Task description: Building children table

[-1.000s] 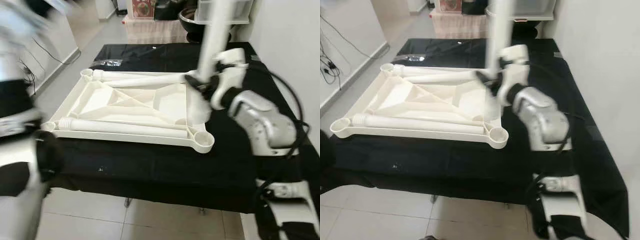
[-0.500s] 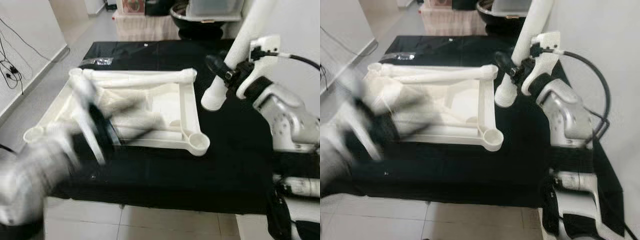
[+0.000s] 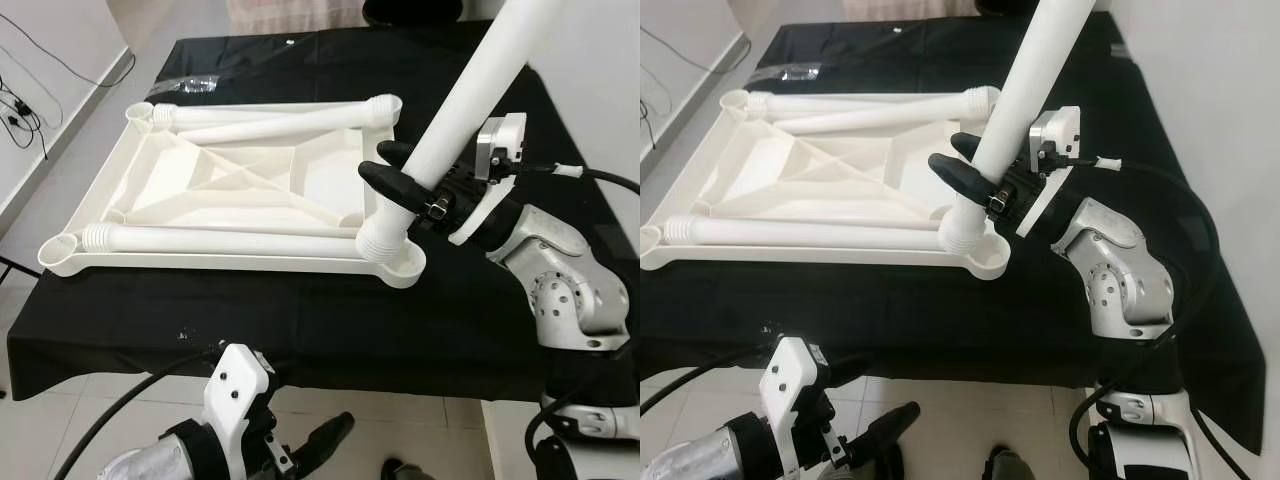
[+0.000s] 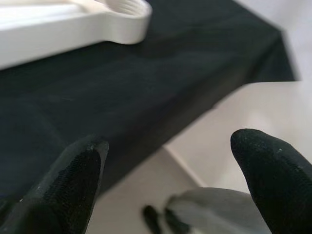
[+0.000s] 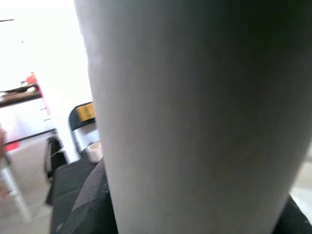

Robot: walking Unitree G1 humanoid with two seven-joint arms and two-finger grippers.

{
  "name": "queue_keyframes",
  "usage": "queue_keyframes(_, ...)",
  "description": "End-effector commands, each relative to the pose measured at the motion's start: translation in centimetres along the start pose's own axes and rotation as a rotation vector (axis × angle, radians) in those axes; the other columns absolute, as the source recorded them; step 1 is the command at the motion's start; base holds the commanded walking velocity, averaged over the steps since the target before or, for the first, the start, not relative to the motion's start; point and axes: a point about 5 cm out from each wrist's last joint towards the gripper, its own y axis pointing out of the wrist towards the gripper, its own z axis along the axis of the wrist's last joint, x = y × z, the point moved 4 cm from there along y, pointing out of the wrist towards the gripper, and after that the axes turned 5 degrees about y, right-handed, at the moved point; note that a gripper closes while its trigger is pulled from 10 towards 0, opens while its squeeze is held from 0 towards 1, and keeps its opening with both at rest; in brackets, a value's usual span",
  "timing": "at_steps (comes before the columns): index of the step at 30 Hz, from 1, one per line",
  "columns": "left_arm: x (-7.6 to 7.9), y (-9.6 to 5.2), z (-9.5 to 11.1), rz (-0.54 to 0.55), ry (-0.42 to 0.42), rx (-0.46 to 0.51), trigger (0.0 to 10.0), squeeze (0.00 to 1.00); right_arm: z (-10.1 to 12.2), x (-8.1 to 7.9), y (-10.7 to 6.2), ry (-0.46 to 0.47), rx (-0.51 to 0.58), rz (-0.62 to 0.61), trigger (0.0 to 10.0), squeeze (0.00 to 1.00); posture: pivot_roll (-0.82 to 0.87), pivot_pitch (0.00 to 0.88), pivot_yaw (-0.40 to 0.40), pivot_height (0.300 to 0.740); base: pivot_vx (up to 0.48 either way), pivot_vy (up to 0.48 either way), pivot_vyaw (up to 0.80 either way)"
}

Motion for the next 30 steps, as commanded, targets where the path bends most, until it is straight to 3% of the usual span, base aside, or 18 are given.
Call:
queue_keyframes(1, -0.5, -0.2, -0.6, 0.048, 0.007, -0.017, 10.0, 0.00, 0.4, -1.0, 0.1, -0.012, 0.008, 0.057, 10.0, 0.00, 0.06, 0.363, 0.057, 0.740, 0.000, 0.000, 0.00)
queue_keyframes(3, -1.6, -0.6, -0.5, 0.160, 0.082, -0.016, 10.0, 0.00, 0.1, -1.9, -0.1, -0.028, -0.027, 0.122, 10.0, 0.00, 0.06, 0.380, 0.059, 0.740, 0.000, 0.000, 0.00)
queue_keyframes(6, -1.8, -0.8, -0.2, 0.208, 0.150, -0.010, 10.0, 0.00, -0.1, -2.0, -0.1, -0.055, -0.052, 0.143, 10.0, 0.00, 0.07, 0.392, 0.059, 0.740, 0.000, 0.000, 0.00)
queue_keyframes(11, -2.0, -0.9, 0.2, 0.262, 0.231, 0.002, 10.0, 0.00, 0.7, -0.8, 0.0, -0.121, -0.066, 0.141, 10.0, 0.00, 0.07, 0.408, 0.060, 0.740, 0.000, 0.000, 0.00)
queue_keyframes(13, -2.2, -0.9, 0.2, 0.285, 0.236, 0.010, 10.0, 0.00, 1.5, 0.0, 0.0, -0.148, -0.063, 0.134, 10.0, 0.00, 0.07, 0.409, 0.058, 0.740, 0.000, 0.000, 0.00)
queue_keyframes(19, -2.1, -0.9, 0.3, 0.289, 0.245, 0.020, 10.0, 0.00, 2.4, 0.1, -0.2, -0.187, -0.074, 0.155, 10.0, 0.00, 0.07, 0.416, 0.055, 0.740, 0.000, 0.000, 0.00)
queue_keyframes(30, -2.0, -0.9, 0.0, 0.322, 0.211, 0.036, 10.0, 0.00, 2.2, -1.4, -0.6, -0.221, -0.157, 0.316, 10.0, 0.00, 0.08, 0.420, 0.052, 0.740, 0.000, 0.000, 0.00)
